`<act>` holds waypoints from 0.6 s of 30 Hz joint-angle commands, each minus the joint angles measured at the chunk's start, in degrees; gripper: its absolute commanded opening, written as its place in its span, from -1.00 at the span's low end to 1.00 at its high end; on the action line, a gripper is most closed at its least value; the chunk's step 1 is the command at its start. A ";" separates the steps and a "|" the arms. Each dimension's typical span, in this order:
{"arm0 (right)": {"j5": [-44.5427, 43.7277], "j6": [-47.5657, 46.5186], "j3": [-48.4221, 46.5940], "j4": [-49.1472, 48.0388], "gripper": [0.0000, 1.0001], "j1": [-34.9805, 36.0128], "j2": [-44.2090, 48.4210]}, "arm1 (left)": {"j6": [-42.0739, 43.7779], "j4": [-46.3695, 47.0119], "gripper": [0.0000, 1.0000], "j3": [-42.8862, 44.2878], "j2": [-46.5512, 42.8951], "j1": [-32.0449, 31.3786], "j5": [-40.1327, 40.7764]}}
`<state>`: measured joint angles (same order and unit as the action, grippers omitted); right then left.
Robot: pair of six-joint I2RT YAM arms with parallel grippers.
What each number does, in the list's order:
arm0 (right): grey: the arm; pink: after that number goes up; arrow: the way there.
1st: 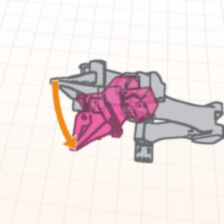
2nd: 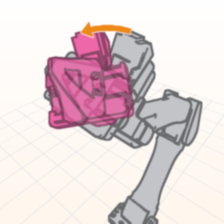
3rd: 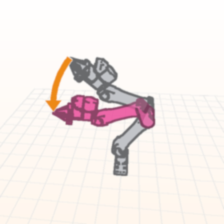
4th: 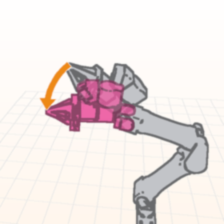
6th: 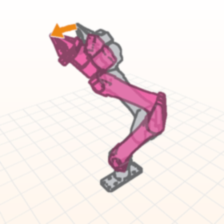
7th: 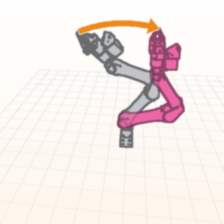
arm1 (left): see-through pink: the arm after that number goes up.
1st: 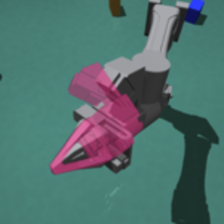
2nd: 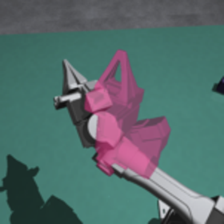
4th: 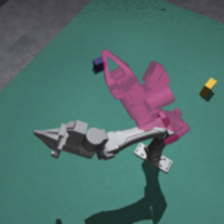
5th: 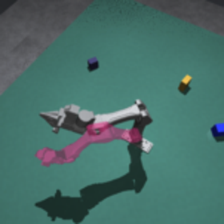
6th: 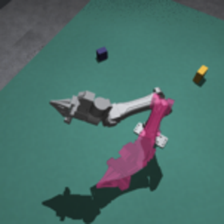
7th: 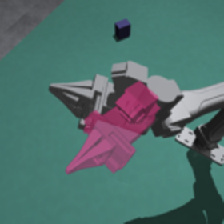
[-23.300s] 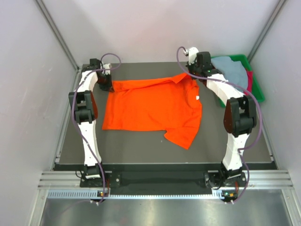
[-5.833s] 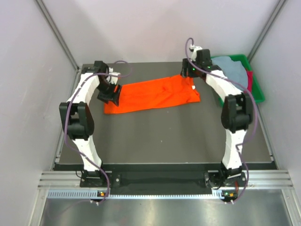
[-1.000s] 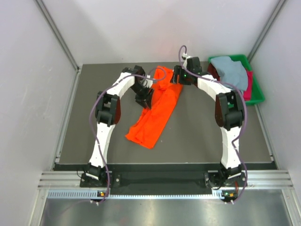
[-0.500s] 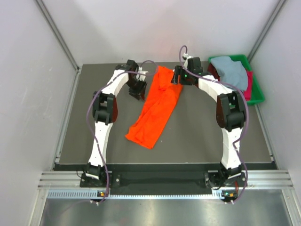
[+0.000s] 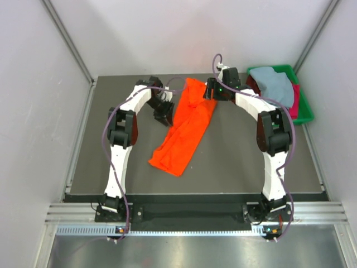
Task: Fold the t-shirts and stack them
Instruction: Fold the tshirt
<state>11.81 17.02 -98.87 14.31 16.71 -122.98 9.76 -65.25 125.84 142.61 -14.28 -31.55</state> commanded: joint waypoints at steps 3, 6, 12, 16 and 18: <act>-0.12 -0.32 -0.27 -1.74 0.36 -0.10 3.45 | 2.46 -3.21 -0.09 -3.58 0.39 -0.13 -1.49; -0.12 -0.40 -0.45 -1.82 0.36 -0.10 3.36 | 2.81 -3.74 -0.18 -4.20 0.39 -0.22 -1.76; -0.47 -0.84 0.08 -1.82 0.36 -0.10 3.62 | 2.99 -4.09 -0.66 -4.03 0.92 -0.13 -2.46; -0.48 -1.11 0.08 -1.82 0.36 -0.10 3.80 | 2.55 -2.95 -1.00 -3.50 0.48 -0.04 -0.54; -0.48 -1.11 0.17 -1.82 0.36 -0.10 3.62 | 2.63 -2.60 -1.00 -1.84 0.57 0.04 1.48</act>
<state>11.73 16.67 -98.87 14.28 16.71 -122.98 10.90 -69.04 122.45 142.43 -14.31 -34.33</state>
